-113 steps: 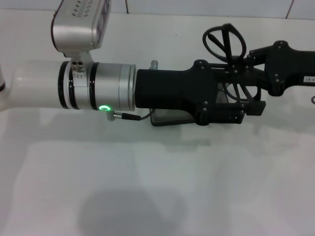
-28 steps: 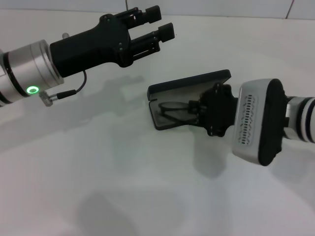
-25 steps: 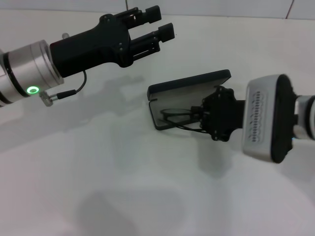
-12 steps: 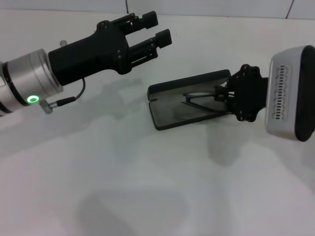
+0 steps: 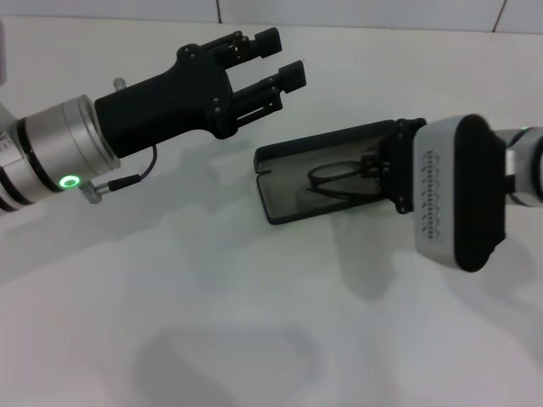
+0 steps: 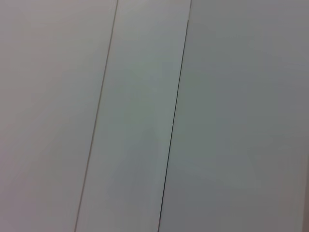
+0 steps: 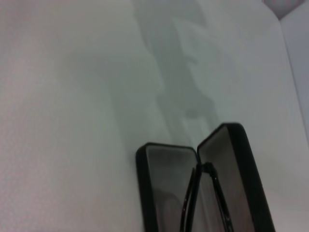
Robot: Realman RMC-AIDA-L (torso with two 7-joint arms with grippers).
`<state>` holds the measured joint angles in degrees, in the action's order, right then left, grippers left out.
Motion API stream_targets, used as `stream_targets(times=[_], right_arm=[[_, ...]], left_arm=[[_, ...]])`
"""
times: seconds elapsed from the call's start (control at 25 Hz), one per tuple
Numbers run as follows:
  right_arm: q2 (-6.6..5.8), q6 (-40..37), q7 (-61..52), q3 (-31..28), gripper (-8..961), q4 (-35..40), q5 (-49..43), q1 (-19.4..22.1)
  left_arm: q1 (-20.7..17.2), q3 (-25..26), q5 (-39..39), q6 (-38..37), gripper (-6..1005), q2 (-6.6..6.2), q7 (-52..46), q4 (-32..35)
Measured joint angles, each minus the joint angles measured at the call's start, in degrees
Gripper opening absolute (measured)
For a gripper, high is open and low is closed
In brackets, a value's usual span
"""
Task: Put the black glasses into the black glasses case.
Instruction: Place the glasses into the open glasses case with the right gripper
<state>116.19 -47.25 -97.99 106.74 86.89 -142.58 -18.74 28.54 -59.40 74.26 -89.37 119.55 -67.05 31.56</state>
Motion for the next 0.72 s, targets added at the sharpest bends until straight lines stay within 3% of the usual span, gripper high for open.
stream_targets(times=[0.32,0.72], right_arm=[[0.0,8.27,0.0,6.19,126,-1.22,-2.64,0.64],[0.0,14.0,-0.05,8.16,150,-4.25,-4.63,1.27]], left_arm=[[-0.06,0.16,0.11,0.0,601,-0.2,0.09,-1.43],[0.16,-0.11,0.3,-0.2,601,-0.47,-0.5,-1.42]])
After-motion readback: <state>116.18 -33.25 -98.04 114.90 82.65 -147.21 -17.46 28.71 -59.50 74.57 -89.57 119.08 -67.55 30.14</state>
